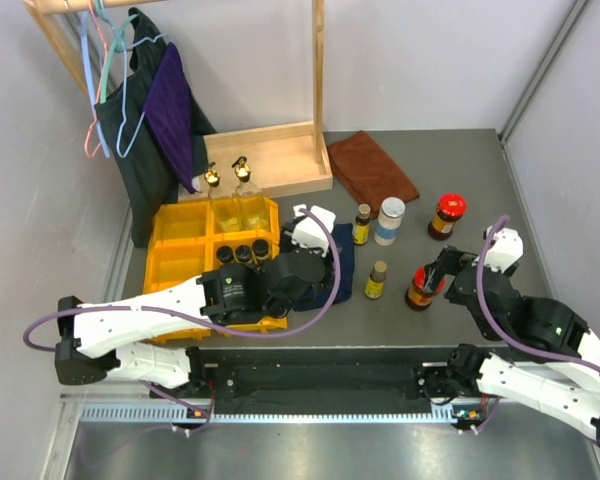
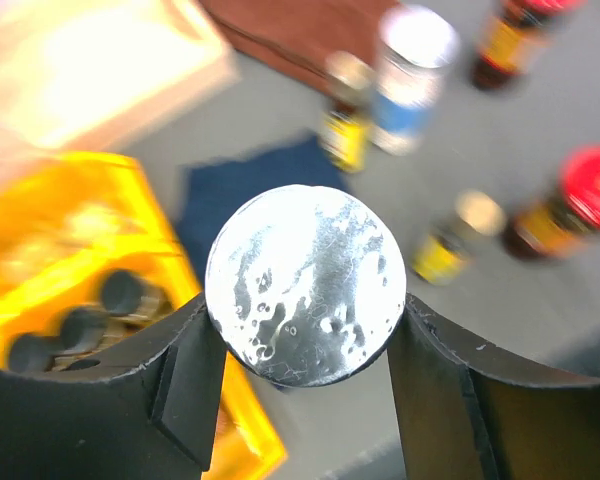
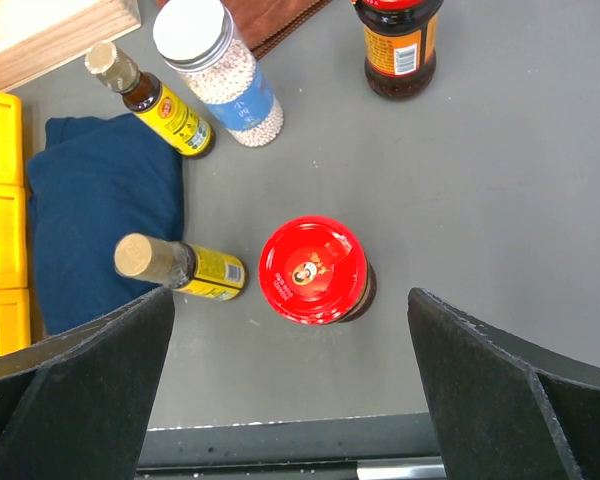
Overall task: Organize the condiment bottles
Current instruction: Place the bottle in the storage box.
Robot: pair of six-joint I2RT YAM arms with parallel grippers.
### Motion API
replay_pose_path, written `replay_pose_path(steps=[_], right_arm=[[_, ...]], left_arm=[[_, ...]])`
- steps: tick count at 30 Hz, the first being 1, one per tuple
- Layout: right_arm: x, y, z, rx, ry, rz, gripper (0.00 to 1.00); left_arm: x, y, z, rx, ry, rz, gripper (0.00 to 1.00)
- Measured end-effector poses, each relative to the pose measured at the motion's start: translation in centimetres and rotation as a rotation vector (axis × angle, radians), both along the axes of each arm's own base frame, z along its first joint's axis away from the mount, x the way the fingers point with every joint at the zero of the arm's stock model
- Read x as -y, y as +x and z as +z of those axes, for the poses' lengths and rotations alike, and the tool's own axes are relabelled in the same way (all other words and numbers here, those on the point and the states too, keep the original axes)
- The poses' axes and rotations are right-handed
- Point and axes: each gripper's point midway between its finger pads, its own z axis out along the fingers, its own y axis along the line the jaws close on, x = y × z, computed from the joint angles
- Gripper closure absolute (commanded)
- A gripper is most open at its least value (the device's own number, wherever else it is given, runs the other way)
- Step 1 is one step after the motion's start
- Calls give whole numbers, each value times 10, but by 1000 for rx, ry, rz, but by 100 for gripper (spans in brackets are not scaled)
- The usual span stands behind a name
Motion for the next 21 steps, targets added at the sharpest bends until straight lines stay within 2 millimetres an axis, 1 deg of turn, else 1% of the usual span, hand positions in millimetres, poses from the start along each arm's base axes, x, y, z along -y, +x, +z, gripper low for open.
replay_pose_path(steps=[3, 7, 12, 14, 17, 19, 21], right_arm=[[0, 0, 0, 0, -3, 2, 1], [0, 0, 0, 0, -8, 3, 1], [0, 0, 0, 2, -15, 7, 1], [0, 1, 0, 3, -18, 9, 1], [0, 1, 1, 5, -17, 11, 1], [-1, 1, 1, 6, -16, 11, 1], [-1, 2, 1, 5, -17, 11, 1]], left_arm=[[-22, 17, 19, 69, 21, 121, 100], [-48, 35, 42, 133, 29, 256, 99], [-84, 48, 61, 188, 36, 395, 98], [-104, 55, 65, 189, 35, 452, 97], [-139, 74, 66, 163, 19, 552, 97], [-164, 87, 62, 141, 0, 620, 97], [-184, 93, 54, 120, 5, 671, 97]])
